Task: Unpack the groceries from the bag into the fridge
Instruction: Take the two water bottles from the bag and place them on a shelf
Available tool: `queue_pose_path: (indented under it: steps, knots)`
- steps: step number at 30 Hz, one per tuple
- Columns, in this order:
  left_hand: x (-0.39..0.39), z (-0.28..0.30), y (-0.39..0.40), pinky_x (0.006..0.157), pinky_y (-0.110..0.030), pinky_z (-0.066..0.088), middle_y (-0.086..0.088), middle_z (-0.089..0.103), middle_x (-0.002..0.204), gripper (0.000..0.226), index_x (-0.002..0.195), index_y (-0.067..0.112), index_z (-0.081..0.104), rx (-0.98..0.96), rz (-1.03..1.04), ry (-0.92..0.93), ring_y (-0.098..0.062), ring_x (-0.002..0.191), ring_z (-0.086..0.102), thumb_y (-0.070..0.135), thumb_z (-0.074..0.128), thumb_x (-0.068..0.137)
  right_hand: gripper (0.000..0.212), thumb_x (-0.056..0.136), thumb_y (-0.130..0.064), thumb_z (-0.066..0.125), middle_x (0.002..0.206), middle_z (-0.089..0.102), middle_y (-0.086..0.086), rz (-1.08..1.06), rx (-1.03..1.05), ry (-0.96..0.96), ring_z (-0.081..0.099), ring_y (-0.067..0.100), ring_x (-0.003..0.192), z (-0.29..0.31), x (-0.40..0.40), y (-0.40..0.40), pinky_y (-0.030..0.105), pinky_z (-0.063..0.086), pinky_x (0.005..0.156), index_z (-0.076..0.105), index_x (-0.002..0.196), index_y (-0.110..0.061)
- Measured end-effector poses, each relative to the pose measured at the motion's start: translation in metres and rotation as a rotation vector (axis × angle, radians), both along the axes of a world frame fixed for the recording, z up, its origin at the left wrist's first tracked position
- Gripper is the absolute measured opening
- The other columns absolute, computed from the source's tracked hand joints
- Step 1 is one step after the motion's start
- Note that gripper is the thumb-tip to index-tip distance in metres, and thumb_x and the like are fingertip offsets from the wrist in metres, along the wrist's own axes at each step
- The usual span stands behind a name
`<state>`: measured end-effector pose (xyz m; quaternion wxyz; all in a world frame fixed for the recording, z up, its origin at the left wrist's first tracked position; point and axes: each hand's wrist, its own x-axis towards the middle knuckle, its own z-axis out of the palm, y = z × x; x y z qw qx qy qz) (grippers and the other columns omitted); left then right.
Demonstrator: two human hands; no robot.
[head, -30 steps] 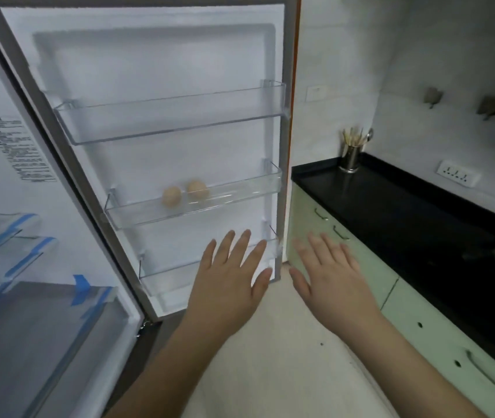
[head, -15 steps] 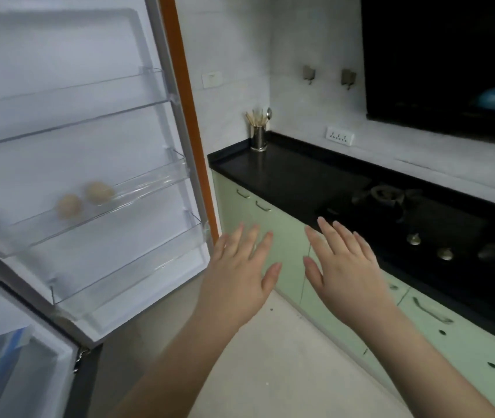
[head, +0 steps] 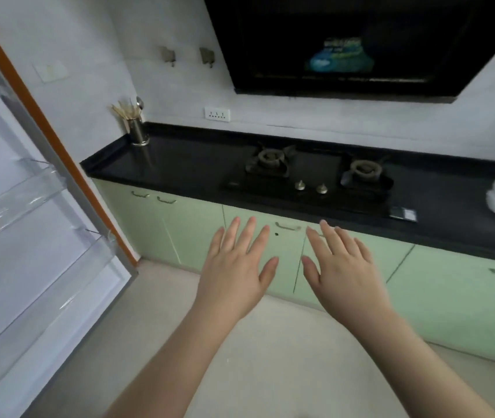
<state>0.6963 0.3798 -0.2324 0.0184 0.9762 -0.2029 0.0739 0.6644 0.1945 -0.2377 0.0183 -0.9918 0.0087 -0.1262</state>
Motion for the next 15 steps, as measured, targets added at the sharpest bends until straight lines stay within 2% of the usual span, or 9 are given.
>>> queue_pose_path:
  steps: [9,15]
  knots:
    - [-0.025,0.014,-0.117,0.121,-0.044,0.009,0.002,0.008,0.165,0.062,0.155,0.031,0.014,-0.018,-0.304,0.005,-0.025,0.151,0.005,0.058,0.012,0.100,0.058,0.093,-0.045,0.029,0.141,0.051,0.012,-0.278,0.017,-0.056,0.051,0.034,0.126,0.005,-0.080,-0.095,0.050,0.041,0.102,0.053,0.135,-0.015]
    - [-0.062,0.024,-0.215,0.122,-0.042,0.007,0.004,0.001,0.166,0.065,0.156,0.032,0.008,-0.018,-0.453,0.019,-0.022,0.151,0.003,0.060,0.009,0.097,0.058,0.092,-0.045,0.029,0.142,0.051,0.010,-0.436,0.025,-0.080,0.051,0.033,0.127,0.014,-0.141,-0.178,0.049,0.040,0.103,0.052,0.136,-0.016]
